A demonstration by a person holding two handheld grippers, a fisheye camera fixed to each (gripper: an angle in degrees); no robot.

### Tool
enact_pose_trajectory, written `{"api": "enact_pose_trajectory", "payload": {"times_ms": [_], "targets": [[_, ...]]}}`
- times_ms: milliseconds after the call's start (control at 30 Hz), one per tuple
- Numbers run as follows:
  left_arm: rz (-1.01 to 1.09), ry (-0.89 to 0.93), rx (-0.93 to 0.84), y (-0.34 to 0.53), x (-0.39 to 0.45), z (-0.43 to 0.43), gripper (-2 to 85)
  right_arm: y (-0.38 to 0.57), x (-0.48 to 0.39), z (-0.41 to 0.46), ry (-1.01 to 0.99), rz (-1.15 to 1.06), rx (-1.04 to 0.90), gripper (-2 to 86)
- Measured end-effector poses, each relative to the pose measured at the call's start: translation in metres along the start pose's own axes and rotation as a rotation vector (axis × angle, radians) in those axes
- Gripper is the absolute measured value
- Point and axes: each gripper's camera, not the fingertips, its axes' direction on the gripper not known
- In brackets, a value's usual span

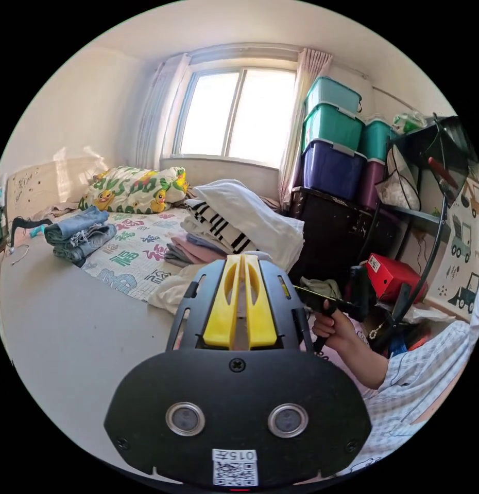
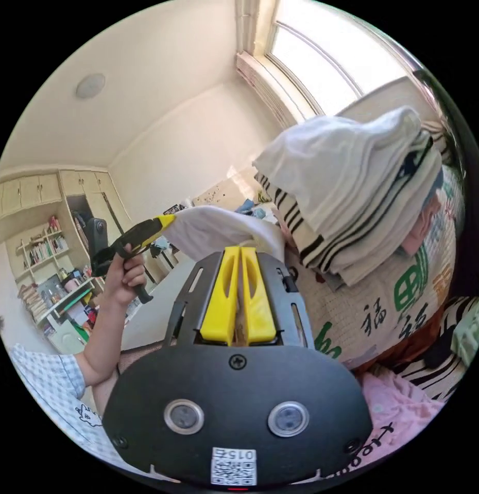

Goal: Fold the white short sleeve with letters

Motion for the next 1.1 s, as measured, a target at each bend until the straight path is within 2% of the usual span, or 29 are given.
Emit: {"api": "enact_pose_trajectory", "payload": {"times_ms": [167, 367, 500, 700, 900, 1100], "targets": [[-0.075, 0.030, 0.161, -0.037, -0.017, -0.091, -0.3, 0.032, -0.064, -0.051, 0.019, -0.249, 0.107, -0.5], [-0.102, -0.079, 0.391, -0.064, -0.014, -0.225, -0.5, 0.076, -0.113, -0.103, 0.085, -0.467, 0.184, -0.5], [-0.073, -0.202, 0.414, -0.068, 0.001, -0.298, -0.6, 0.110, -0.125, -0.095, 0.028, -0.547, 0.126, -0.5], [-0.023, -0.342, 0.414, -0.036, 0.048, -0.382, -0.6, 0.179, -0.145, -0.085, -0.189, -0.588, 0.100, -0.5], [0.045, -0.484, 0.429, -0.043, 0.087, -0.418, -0.6, 0.234, -0.155, -0.064, -0.283, -0.602, 0.089, -0.5], [0.009, -0.570, 0.429, -0.076, 0.056, -0.408, -0.5, 0.257, -0.159, -0.034, -0.292, -0.573, 0.111, -0.2]]}}
